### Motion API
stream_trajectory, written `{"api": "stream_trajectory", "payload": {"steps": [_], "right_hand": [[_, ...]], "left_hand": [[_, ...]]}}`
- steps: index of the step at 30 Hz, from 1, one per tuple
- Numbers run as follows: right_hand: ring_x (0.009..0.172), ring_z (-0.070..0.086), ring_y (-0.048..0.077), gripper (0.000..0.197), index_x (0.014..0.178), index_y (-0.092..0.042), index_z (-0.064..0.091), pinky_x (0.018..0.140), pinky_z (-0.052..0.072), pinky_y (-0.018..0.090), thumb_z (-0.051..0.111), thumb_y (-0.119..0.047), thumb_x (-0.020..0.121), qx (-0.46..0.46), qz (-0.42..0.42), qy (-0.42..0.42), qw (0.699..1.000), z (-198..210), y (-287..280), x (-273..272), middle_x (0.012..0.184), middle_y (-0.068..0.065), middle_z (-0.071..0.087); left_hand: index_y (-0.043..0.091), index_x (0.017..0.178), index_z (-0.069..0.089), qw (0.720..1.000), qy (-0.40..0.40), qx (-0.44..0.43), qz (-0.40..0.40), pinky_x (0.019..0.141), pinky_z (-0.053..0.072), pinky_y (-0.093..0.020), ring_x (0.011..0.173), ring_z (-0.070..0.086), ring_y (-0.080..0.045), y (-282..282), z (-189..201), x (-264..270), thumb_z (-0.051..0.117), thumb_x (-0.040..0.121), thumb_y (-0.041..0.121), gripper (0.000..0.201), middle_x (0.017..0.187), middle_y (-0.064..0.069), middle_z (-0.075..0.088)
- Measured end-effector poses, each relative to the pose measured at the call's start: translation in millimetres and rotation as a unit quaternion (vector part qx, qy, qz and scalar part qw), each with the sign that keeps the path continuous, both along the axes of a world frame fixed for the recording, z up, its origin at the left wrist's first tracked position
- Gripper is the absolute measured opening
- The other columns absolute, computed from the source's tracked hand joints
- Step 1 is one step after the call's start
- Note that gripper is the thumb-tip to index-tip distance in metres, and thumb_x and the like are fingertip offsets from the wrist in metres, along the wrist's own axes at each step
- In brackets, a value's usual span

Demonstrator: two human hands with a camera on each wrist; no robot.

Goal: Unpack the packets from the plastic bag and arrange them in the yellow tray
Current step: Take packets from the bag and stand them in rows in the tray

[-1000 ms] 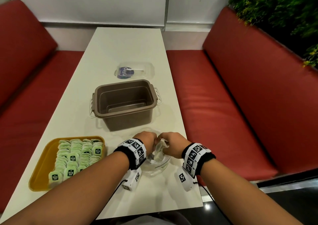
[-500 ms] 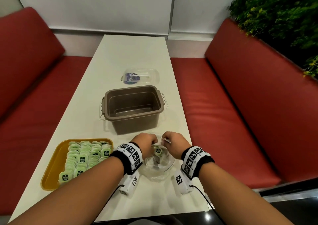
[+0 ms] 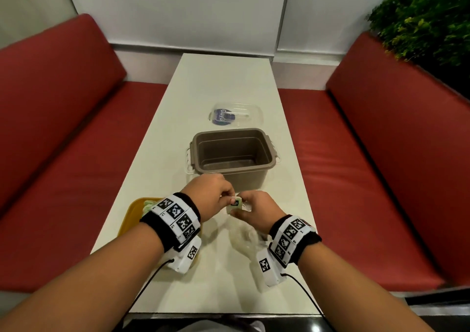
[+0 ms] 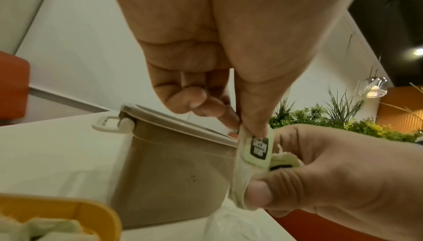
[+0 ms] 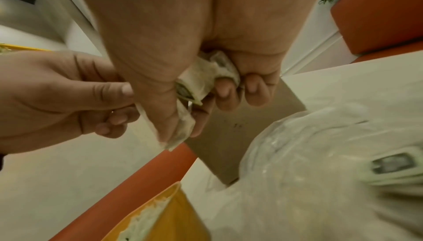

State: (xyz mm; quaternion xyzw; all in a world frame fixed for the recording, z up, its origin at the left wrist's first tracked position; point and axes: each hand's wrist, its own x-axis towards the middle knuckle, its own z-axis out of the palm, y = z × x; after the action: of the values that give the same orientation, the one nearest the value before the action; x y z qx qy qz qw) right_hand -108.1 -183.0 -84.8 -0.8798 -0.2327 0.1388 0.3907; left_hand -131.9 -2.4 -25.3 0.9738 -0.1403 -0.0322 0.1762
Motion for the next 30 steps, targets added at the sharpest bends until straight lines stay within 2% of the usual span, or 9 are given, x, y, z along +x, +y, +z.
{"api": "stream_trajectory", "payload": {"steps": [3,6,9,13,17,21,25,27,30], "right_hand": [[0.082,0.064,0.015,0.017,0.092,-0.016,0.072,0.08,0.052,0.035,0.078,-0.028,0.082,-0.002,0.018,0.007,1.0,6,25,-5,0.085,0.0,0.072],[0.075,0.06,0.005,0.014,0.083,-0.027,0.067,0.071,0.047,0.022,0.08,-0.03,0.08,0.028,0.025,-0.014,0.999,10,47,-8,0.081,-0.01,0.068],[0.067,0.054,-0.003,0.024,0.072,-0.037,0.059,0.064,0.038,0.013,0.078,-0.027,0.083,0.044,0.025,-0.014,0.999,12,67,-14,0.07,-0.016,0.061],[0.071,0.059,0.002,0.01,0.079,-0.025,0.068,0.069,0.046,0.022,0.076,-0.026,0.084,0.073,0.028,0.027,0.997,9,91,-24,0.075,-0.009,0.069],[0.078,0.063,0.003,0.007,0.085,-0.03,0.068,0.073,0.049,0.024,0.072,-0.025,0.087,0.069,0.05,0.044,0.995,1,109,-38,0.082,-0.01,0.071],[0.079,0.06,0.014,0.018,0.089,-0.03,0.056,0.071,0.048,0.028,0.067,-0.016,0.085,0.037,0.043,0.046,0.997,-9,121,-45,0.085,-0.007,0.063],[0.068,0.052,0.021,0.013,0.091,-0.02,0.044,0.065,0.049,0.039,0.055,-0.014,0.087,0.044,-0.001,0.082,0.996,-13,125,-50,0.079,0.003,0.057],[0.068,0.049,0.019,0.013,0.082,-0.02,0.042,0.068,0.049,0.042,0.052,-0.014,0.089,0.042,-0.011,0.094,0.995,-14,125,-53,0.075,0.003,0.053],[0.077,0.058,0.024,0.007,0.081,-0.019,0.049,0.076,0.053,0.046,0.051,-0.018,0.088,0.053,-0.023,0.11,0.992,-13,124,-57,0.083,0.009,0.062]], "left_hand": [[0.029,0.096,0.071,1.0,0.019,-0.009,0.008,0.076,0.045,-0.027,0.084,0.059,-0.012,22,7,-9,0.061,0.092,0.037,0.014,0.089,0.007,0.067],[0.028,0.096,0.07,0.999,0.03,0.011,0.021,0.074,0.045,-0.027,0.083,0.06,-0.014,43,12,-16,0.061,0.092,0.036,0.013,0.086,0.005,0.068],[0.026,0.098,0.07,0.999,0.029,-0.006,0.032,0.076,0.048,-0.03,0.081,0.061,-0.015,63,15,-25,0.061,0.093,0.036,0.014,0.085,0.005,0.069],[0.024,0.097,0.068,0.996,0.042,-0.06,0.05,0.074,0.05,-0.032,0.075,0.061,-0.015,88,9,-38,0.061,0.093,0.035,0.013,0.08,0.006,0.067],[0.027,0.1,0.068,0.991,0.094,-0.084,0.041,0.074,0.054,-0.029,0.075,0.063,-0.008,109,1,-49,0.071,0.086,0.026,0.014,0.08,0.012,0.064],[0.023,0.11,0.064,0.993,0.111,-0.014,0.037,0.072,0.045,-0.024,0.073,0.055,-0.009,125,-15,-54,0.071,0.085,0.022,0.025,0.077,0.013,0.057],[0.023,0.12,0.06,0.975,0.209,0.072,0.008,0.077,0.045,-0.026,0.084,0.053,-0.013,134,-36,-60,0.07,0.086,0.022,0.035,0.094,0.005,0.06],[0.022,0.12,0.06,0.968,0.237,0.08,0.0,0.074,0.044,-0.025,0.084,0.053,-0.013,134,-49,-65,0.071,0.085,0.02,0.036,0.094,0.005,0.059],[0.021,0.117,0.061,0.968,0.238,0.079,0.019,0.074,0.045,-0.026,0.082,0.053,-0.013,133,-63,-70,0.074,0.082,0.02,0.037,0.089,0.007,0.057]]}}
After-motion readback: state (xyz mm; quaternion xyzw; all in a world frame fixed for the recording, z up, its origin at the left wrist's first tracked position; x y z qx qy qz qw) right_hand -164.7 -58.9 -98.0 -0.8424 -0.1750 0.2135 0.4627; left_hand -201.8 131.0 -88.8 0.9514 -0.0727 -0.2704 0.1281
